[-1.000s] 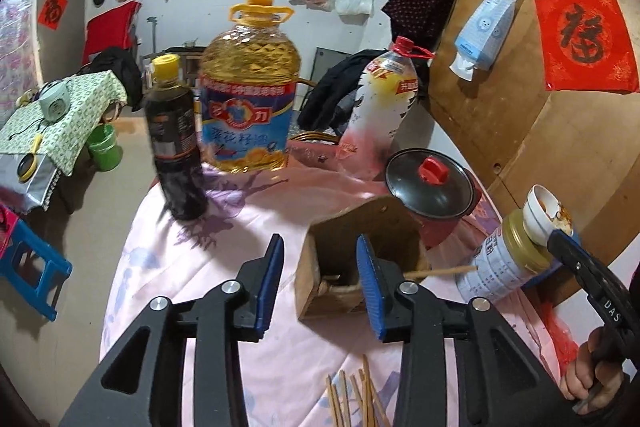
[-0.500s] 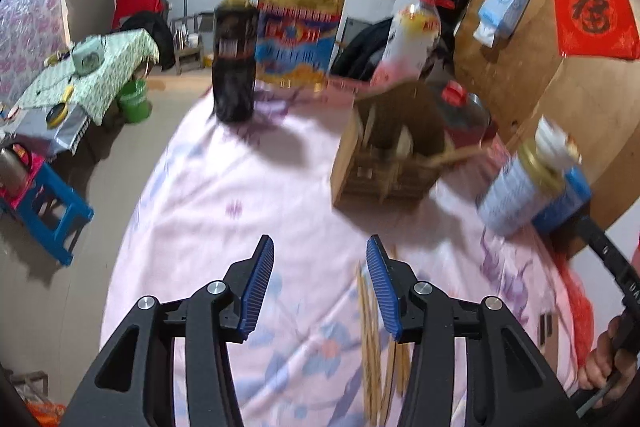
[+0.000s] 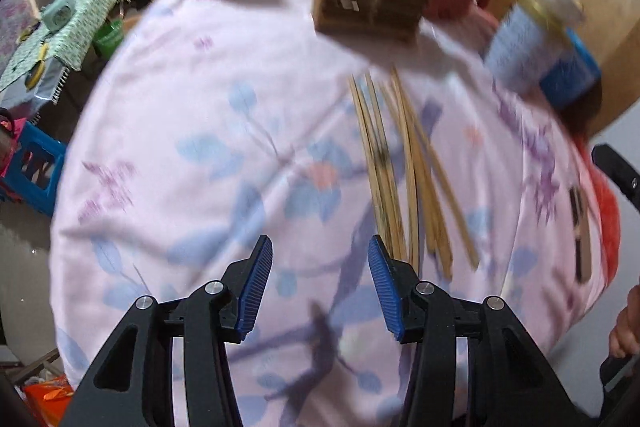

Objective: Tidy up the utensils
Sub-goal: 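Move the left tool back to the chopsticks while the right tool returns too, then close the left tool on another chopstick while the right tool grasps one too, then lift the left tool's chopstick toward the holder while the right tool carries its chopstick, then lower the left tool's chopstick into the holder while the right tool inserts its chopstick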

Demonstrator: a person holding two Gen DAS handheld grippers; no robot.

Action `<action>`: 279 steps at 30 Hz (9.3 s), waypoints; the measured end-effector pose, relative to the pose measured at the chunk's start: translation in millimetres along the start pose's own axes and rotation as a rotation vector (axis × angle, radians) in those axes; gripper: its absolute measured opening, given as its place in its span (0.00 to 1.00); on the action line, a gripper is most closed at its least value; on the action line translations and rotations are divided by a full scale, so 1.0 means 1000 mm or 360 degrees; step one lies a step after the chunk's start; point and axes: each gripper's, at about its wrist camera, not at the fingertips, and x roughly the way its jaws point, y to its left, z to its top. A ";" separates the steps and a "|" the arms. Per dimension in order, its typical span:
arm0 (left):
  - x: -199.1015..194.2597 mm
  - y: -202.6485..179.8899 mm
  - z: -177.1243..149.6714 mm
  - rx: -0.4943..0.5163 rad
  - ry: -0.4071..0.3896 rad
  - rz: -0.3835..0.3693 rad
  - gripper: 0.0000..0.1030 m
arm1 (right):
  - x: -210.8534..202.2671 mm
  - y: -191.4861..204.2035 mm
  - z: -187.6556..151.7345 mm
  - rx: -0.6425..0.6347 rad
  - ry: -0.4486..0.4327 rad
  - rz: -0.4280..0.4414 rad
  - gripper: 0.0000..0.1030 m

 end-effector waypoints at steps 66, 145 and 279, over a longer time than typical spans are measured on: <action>0.044 -0.045 -0.032 0.0341 -0.0074 0.0299 0.68 | 0.008 -0.019 -0.046 0.0019 0.0169 -0.0115 0.36; -0.105 0.001 0.046 0.0110 -0.0601 0.0184 0.04 | -0.050 0.001 0.028 -0.0253 -0.0359 -0.0122 0.06; -0.064 -0.004 0.330 0.0099 -0.0741 -0.0122 0.06 | 0.178 0.062 0.144 -0.0670 0.0139 0.0298 0.01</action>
